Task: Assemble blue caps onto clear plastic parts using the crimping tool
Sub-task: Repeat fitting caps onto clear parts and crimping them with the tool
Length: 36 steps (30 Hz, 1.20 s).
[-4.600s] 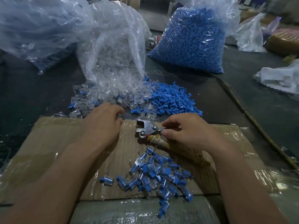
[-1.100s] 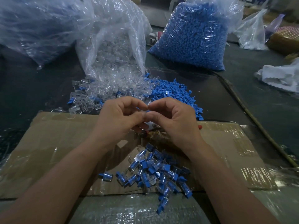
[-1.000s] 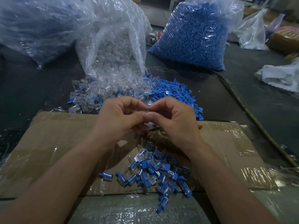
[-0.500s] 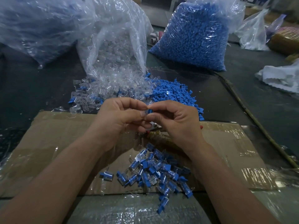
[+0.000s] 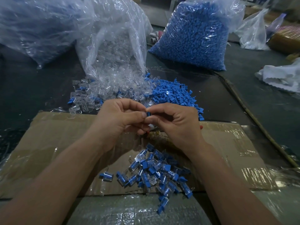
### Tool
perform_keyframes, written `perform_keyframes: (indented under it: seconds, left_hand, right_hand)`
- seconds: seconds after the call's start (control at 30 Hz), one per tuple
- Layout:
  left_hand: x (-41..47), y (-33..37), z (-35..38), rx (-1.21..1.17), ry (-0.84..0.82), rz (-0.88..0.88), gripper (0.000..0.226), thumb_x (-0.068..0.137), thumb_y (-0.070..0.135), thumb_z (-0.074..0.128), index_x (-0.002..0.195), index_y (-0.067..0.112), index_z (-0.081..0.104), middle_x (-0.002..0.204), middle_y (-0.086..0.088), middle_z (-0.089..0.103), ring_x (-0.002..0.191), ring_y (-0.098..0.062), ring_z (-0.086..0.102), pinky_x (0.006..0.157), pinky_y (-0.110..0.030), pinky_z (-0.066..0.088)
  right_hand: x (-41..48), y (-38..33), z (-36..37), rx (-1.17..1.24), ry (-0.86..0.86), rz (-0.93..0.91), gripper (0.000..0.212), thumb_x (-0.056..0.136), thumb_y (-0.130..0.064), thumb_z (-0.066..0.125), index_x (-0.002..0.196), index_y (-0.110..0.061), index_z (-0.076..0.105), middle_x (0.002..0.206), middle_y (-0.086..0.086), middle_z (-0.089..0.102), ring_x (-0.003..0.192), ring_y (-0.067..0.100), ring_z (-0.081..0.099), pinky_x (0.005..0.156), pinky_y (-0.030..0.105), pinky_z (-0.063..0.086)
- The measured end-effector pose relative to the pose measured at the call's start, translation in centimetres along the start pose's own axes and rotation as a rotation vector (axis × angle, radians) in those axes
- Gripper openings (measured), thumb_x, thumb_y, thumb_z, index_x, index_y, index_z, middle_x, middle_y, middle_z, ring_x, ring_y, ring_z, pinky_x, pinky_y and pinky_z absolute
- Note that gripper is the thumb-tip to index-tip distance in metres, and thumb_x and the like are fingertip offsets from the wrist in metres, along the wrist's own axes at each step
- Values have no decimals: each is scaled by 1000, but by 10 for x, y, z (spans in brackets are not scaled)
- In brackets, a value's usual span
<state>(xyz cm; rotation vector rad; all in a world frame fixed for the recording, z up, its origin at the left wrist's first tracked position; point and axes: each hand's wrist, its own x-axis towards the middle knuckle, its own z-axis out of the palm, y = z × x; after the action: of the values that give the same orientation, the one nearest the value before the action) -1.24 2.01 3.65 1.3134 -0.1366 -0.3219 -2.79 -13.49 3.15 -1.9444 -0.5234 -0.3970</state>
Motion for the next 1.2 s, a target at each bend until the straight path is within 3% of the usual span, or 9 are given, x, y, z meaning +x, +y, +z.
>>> perform_keyframes:
  seconds: [0.17, 0.33, 0.77, 1.0, 1.2]
  left_hand:
    - [1, 0, -1, 26, 24, 9, 20, 54, 8, 65, 72, 2, 60, 52, -11, 64, 43, -17, 62, 39, -19, 48]
    - [0, 0, -1, 23, 13, 1, 18, 54, 7, 65, 71, 3, 61, 54, -11, 65, 43, -17, 62, 39, -19, 49]
    - [-1, 0, 1, 16, 42, -16, 18, 53, 6, 65, 70, 3, 61, 53, -12, 65, 42, -17, 61, 39, -18, 48]
    - [-2, 0, 5, -32, 57, -29, 21, 51, 5, 64, 71, 0, 59, 51, -12, 63, 40, -16, 59, 38, -18, 48]
    - [-2, 0, 4, -33, 65, -15, 20, 53, 4, 64, 72, -1, 59, 52, -12, 63, 40, -15, 59, 39, -18, 48]
  right_hand:
    - [-1, 0, 0, 7, -40, 13, 33, 71, -7, 72, 100, -17, 63, 84, -16, 63, 79, 0, 64, 74, 16, 52]
    - [-1, 1, 0, -6, -25, -8, 29, 73, -6, 70, 101, -14, 64, 88, -6, 66, 81, 5, 66, 74, 19, 54]
    - [-1, 3, -1, -47, -3, -33, 25, 74, -3, 67, 99, 0, 67, 87, -3, 65, 82, 4, 64, 74, 16, 53]
    - [-2, 4, 1, -23, 8, -22, 29, 74, -4, 67, 102, -3, 64, 88, -1, 66, 81, 8, 66, 73, 23, 56]
    - [0, 4, -2, -83, -32, -16, 34, 71, -13, 72, 104, -9, 65, 89, -7, 66, 82, 5, 65, 75, 17, 53]
